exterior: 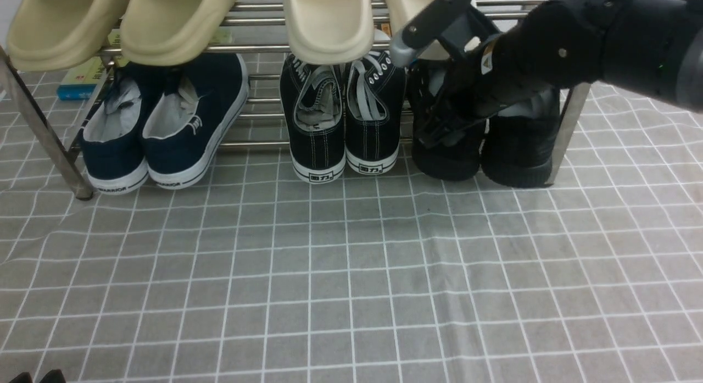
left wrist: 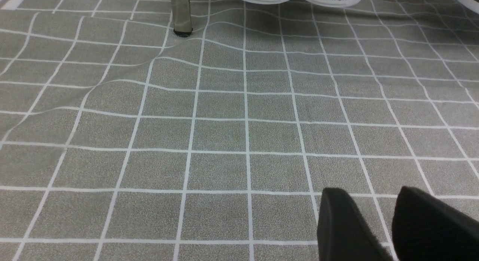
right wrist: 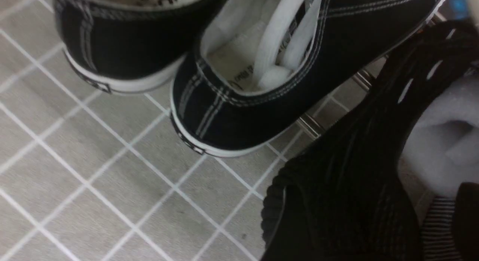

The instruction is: Take the shoes off the shelf with your hand from the grey coffee tablecloth.

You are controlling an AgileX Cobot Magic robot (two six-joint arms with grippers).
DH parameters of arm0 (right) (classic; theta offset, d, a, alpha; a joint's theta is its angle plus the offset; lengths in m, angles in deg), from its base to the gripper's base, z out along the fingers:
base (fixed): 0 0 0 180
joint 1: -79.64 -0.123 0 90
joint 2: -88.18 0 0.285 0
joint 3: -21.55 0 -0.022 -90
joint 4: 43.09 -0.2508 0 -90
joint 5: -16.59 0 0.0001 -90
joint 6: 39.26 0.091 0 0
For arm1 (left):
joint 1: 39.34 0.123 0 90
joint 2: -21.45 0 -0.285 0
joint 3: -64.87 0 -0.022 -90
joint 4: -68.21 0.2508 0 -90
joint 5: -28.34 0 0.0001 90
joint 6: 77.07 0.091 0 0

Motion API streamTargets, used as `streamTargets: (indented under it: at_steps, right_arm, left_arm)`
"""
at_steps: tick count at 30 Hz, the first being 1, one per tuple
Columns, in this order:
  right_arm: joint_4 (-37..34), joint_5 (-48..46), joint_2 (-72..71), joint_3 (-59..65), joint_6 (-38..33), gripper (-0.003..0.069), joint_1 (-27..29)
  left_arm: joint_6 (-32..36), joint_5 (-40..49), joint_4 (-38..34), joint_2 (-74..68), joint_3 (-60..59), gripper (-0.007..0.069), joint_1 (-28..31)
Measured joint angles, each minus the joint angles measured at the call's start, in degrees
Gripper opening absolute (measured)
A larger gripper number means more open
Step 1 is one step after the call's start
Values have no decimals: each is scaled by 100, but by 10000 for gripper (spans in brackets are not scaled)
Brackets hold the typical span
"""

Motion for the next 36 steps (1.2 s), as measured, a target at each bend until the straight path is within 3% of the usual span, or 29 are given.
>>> streamTargets:
  at_steps: [9, 13, 16, 17, 18, 20, 21, 36]
  right_arm:
    - [195, -246, 230, -5, 7, 521, 6]
    - [207, -459, 238, -11, 7, 458, 6]
    - [250, -475, 238, -11, 7, 282, 6]
    - [258, -475, 238, -11, 7, 269, 11]
    - [291, -475, 238, -11, 7, 160, 10]
    - [303, -491, 238, -11, 7, 50, 11]
    - [303, -510, 238, -11, 7, 27, 11]
    - [316, -820, -121, -11, 7, 22, 16]
  left_arm:
    - [0, 0, 0, 0, 0, 240, 0]
    - [0, 0, 0, 0, 0, 240, 0]
    - [0, 0, 0, 0, 0, 240, 0]
    - [0, 0, 0, 0, 0, 240, 0]
    - [0, 0, 0, 0, 0, 240, 0]
    - [0, 0, 0, 0, 0, 240, 0]
    - [0, 0, 0, 0, 0, 240, 0]
    - [0, 0, 0, 0, 0, 240, 0]
